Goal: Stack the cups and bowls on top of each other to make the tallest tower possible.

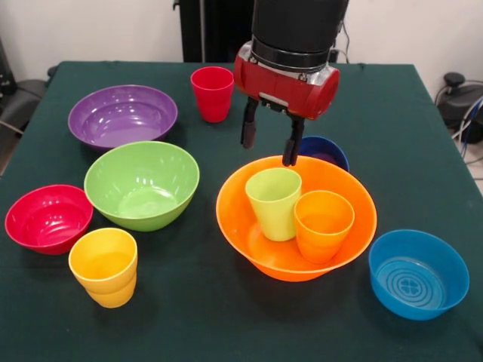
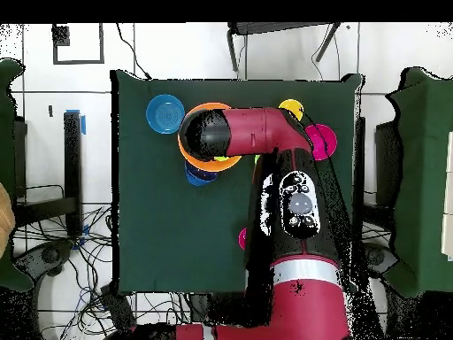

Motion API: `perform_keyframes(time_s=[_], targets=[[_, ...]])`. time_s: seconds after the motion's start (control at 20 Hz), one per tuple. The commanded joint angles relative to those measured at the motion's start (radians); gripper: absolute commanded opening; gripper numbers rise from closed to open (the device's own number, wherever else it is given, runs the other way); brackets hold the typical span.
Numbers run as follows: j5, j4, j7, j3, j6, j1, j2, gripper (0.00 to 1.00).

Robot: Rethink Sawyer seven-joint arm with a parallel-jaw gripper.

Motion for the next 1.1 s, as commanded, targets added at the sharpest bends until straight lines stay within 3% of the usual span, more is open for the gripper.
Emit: perform_keyframes(time_s=[0.05,0.35,0.75,0.95,1.1], targets=[[-0.08,0.059,-0.376,0.112,0.136,-0.067,-0.041,1.0],[-0.095,0.199,-0.451,0.172,0.053,-0.143,-0.083,1.0],[-0.151,-0.063,-0.592,0.213,0.181,-0.157,0.055,1.0],[-0.22,-0.188,-0.686,0.236,0.122,-0.144,0.129,1.0],[-0.234,-0.254,-0.748,0.265,0.097,-0.146,0.164,1.0]])
